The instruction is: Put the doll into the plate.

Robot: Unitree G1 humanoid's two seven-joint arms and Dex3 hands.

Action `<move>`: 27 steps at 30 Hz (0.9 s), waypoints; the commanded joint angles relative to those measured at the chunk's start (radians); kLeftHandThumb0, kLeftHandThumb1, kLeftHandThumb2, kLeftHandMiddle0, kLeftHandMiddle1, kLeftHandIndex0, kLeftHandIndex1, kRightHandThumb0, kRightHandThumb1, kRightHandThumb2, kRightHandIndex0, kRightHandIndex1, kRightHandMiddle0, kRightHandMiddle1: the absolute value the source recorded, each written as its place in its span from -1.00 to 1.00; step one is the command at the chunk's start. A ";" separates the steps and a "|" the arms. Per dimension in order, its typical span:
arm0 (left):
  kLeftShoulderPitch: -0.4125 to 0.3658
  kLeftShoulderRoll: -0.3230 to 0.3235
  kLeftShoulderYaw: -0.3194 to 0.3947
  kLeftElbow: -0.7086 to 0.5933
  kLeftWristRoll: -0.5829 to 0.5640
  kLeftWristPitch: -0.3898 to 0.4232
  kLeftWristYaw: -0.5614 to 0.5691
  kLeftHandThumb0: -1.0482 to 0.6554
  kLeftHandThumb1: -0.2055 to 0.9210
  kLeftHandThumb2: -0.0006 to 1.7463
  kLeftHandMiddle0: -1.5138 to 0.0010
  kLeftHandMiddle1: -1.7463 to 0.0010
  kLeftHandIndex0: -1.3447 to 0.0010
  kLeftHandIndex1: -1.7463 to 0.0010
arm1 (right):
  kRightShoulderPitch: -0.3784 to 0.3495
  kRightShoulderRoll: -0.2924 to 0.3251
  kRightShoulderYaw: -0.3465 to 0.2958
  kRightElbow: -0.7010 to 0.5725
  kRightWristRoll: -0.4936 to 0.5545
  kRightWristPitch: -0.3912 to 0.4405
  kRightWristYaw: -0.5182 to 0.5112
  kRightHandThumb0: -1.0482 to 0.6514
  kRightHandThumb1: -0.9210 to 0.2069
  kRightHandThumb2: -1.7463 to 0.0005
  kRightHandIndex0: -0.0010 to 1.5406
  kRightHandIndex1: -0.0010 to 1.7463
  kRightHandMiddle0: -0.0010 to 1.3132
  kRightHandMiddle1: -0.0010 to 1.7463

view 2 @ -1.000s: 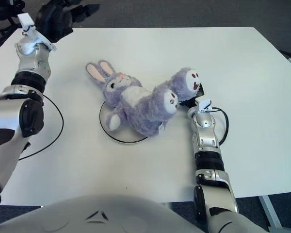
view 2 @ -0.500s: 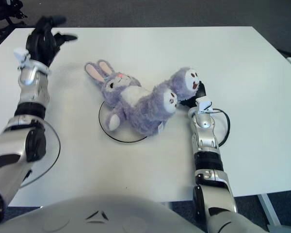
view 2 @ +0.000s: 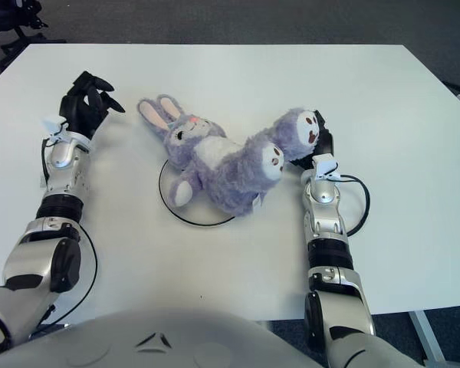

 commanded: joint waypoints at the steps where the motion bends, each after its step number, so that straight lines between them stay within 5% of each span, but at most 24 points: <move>1: 0.036 -0.018 0.011 0.013 -0.025 -0.014 0.000 -0.10 1.00 -0.46 -0.01 -1.00 0.09 -1.00 | 0.007 -0.005 -0.009 0.026 -0.007 0.001 -0.011 -0.22 -0.51 -0.02 0.17 1.00 -0.44 1.00; 11: 0.043 -0.026 0.013 0.031 -0.033 -0.034 -0.018 -0.08 1.00 -0.50 -0.03 -1.00 0.16 -1.00 | 0.004 -0.009 -0.012 0.041 -0.008 -0.012 -0.015 -0.22 -0.50 -0.03 0.17 1.00 -0.43 1.00; 18: 0.069 -0.030 0.010 0.040 -0.043 -0.052 -0.072 -0.17 0.92 -0.36 0.01 -1.00 0.60 -1.00 | -0.005 -0.022 -0.020 0.079 -0.003 -0.039 -0.011 -0.22 -0.48 -0.05 0.17 1.00 -0.42 1.00; 27: 0.091 -0.050 0.020 0.019 -0.047 -0.053 -0.056 -0.18 0.90 -0.33 0.00 -1.00 0.64 -1.00 | -0.010 -0.030 -0.027 0.114 -0.002 -0.064 -0.003 -0.23 -0.46 -0.06 0.17 1.00 -0.41 1.00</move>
